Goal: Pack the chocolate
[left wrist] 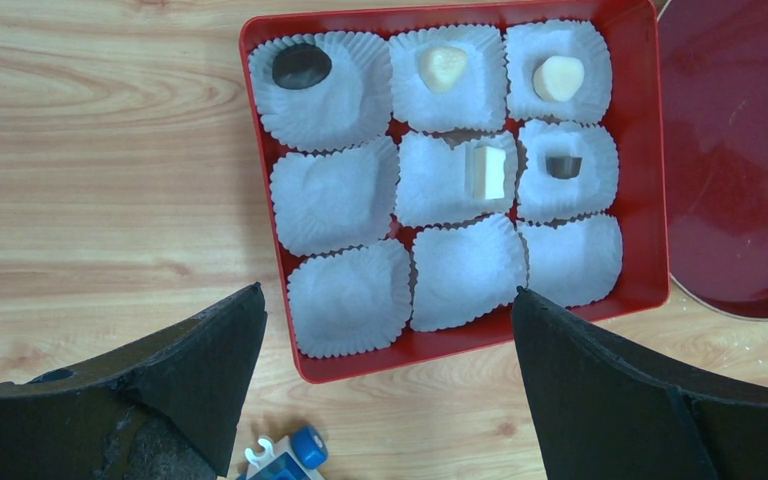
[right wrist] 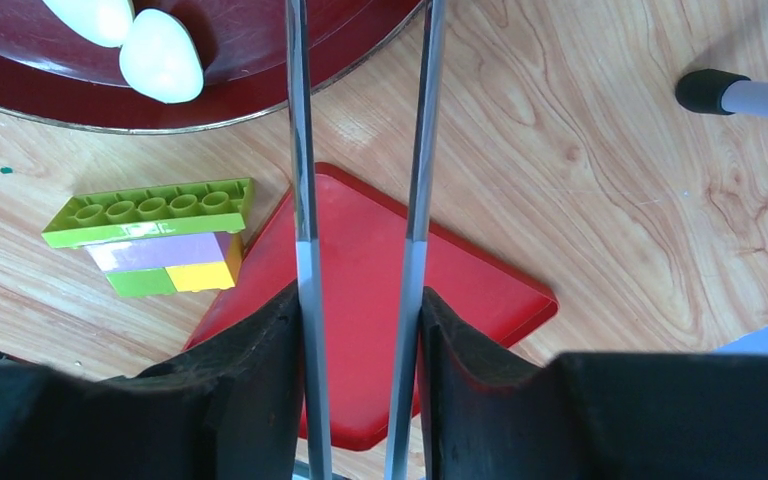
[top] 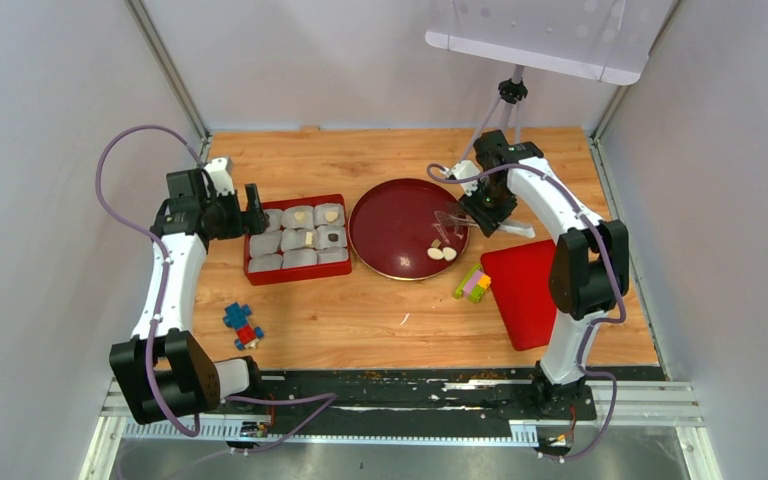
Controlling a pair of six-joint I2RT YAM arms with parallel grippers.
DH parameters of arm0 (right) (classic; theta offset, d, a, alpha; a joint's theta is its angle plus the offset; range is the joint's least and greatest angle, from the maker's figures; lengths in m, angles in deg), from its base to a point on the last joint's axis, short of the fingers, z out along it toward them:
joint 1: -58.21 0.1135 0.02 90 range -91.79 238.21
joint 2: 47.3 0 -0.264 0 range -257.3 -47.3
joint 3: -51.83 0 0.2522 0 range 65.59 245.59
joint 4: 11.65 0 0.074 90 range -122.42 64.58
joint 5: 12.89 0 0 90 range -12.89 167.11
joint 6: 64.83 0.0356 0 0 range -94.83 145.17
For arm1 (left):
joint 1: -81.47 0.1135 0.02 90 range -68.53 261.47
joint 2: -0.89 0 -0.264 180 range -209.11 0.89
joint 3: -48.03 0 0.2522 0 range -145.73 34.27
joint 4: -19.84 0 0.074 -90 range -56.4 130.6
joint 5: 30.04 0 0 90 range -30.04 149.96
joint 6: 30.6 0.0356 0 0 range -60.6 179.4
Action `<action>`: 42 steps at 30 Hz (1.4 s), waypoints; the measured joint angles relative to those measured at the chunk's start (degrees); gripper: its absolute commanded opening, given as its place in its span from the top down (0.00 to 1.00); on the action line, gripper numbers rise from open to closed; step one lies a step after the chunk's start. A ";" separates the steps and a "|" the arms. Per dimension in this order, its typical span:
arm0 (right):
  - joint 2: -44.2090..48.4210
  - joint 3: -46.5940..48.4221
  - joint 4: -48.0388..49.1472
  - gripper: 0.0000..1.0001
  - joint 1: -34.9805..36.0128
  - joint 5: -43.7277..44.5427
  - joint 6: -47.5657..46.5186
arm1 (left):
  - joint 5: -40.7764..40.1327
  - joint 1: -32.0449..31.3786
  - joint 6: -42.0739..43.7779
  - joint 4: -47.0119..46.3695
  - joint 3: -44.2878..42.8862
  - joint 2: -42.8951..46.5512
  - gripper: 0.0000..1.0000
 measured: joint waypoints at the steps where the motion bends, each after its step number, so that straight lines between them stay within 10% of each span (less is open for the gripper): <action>1: 0.00 0.00 0.00 0.56 0.00 0.11 0.00 | 0.00 0.00 0.00 -0.09 0.11 0.00 0.00; 25: 2.40 -1.05 -1.79 0.59 0.33 2.84 -0.46 | 0.17 0.00 -0.66 -0.52 0.52 0.00 0.00; 42: 2.40 3.17 -3.06 0.90 5.53 2.45 -0.92 | 0.37 0.00 -0.94 -1.16 1.90 0.11 0.00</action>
